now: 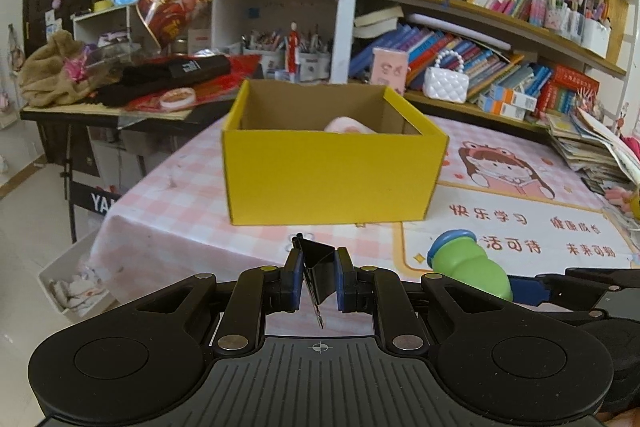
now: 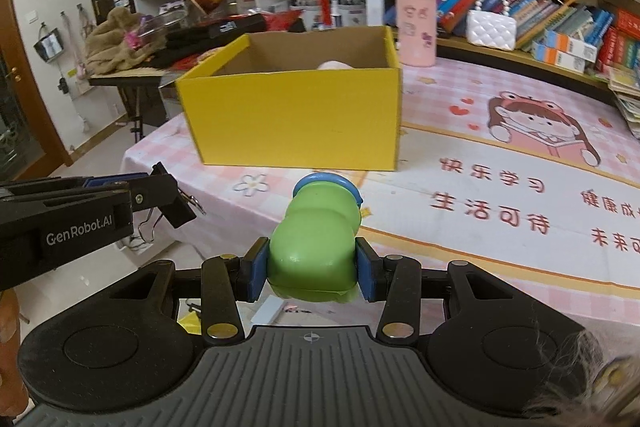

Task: Organize objects
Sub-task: 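Carry the green toy and black clip into the yellow box with both tools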

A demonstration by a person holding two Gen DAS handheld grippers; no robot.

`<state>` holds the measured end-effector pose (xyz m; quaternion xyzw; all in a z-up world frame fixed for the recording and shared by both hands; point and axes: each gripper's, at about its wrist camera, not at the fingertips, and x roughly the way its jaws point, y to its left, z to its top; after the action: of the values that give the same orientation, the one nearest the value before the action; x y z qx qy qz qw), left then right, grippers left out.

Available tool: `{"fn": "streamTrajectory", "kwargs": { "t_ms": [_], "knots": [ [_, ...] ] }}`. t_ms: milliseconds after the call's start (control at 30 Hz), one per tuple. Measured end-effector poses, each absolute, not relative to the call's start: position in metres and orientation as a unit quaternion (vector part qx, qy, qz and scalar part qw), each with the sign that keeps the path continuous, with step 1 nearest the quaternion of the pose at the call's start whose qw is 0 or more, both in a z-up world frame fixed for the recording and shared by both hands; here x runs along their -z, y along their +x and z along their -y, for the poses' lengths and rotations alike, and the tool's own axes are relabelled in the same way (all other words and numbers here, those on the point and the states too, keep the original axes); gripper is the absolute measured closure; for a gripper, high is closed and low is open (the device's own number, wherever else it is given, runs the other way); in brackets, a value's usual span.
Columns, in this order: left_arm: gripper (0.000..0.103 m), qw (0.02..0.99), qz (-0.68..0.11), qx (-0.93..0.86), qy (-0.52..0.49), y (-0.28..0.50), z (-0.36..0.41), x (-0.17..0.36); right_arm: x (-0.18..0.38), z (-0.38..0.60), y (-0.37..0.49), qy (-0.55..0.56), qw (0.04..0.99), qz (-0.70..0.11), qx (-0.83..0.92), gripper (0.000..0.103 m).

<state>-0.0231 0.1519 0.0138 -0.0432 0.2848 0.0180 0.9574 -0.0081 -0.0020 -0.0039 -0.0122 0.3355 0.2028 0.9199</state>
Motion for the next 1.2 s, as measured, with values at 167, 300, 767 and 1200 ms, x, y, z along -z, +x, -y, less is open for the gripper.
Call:
{"fn": "streamTrajectory", "kwargs": {
  "t_ms": [167, 300, 767, 1200],
  "knots": [
    [0.088, 0.961, -0.272, -0.025, -0.05, -0.023, -0.163, -0.02, -0.002, -0.013, -0.006, -0.013, 0.917, -0.336, -0.213, 0.062],
    [0.088, 0.963, -0.261, -0.029, -0.054, -0.016, -0.168, -0.026, -0.009, -0.023, 0.003, -0.019, 0.918, -0.331, -0.219, 0.062],
    [0.088, 0.981, -0.179, -0.053, -0.058, 0.075, -0.176, -0.073, -0.062, -0.038, 0.11, -0.041, 0.943, -0.238, -0.231, 0.062],
    [0.088, 0.958, -0.262, -0.061, -0.095, 0.171, -0.168, -0.031, -0.033, -0.059, 0.22, -0.14, 0.898, -0.324, -0.264, 0.062]
  ]
}}
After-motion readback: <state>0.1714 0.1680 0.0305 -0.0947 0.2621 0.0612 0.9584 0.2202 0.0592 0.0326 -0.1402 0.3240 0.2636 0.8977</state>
